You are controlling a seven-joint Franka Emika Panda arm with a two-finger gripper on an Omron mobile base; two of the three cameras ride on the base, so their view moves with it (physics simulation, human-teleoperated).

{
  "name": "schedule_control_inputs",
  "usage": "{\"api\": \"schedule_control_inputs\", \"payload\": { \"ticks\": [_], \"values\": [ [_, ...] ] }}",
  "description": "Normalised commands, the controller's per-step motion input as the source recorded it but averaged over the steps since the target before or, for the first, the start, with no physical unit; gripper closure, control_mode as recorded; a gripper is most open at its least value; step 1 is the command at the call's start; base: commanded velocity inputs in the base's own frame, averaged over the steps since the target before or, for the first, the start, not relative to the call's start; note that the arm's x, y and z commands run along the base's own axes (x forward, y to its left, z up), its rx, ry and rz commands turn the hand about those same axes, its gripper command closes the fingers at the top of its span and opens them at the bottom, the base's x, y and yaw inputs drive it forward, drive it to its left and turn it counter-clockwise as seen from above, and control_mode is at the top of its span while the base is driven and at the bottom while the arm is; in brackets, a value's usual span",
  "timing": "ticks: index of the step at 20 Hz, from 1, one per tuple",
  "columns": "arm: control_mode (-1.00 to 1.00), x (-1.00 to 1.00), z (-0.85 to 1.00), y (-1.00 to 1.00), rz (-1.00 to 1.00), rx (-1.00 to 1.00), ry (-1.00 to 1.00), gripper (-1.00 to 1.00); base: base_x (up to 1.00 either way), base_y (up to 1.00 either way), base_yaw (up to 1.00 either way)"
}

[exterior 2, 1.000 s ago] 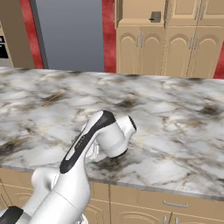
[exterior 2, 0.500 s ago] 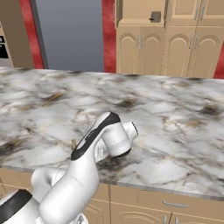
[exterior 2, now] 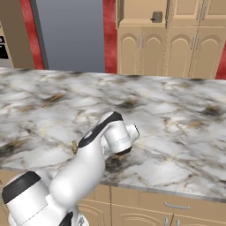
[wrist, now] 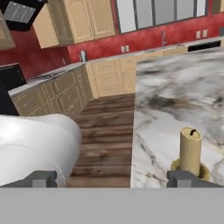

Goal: Pick the jar and candle from the dining table and place them in the open cabinet. Close the cabinet after placing the objects.

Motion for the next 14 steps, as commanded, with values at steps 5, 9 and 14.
{"api": "schedule_control_inputs", "payload": {
  "ticks": [5, 9, 14],
  "values": [
    [-1.0, 0.14, -0.3, 0.12, -0.02, 0.0, 0.02, -1.0, 0.0, 0.0, 0.0],
    [-1.0, 0.08, -0.23, 0.19, 0.0, -0.02, -0.03, -1.0, 0.0, 0.0, 0.0],
    [-1.0, 0.14, -0.17, 0.15, 0.0, -0.01, -0.02, -1.0, 0.0, 0.0, 0.0]
  ]
}}
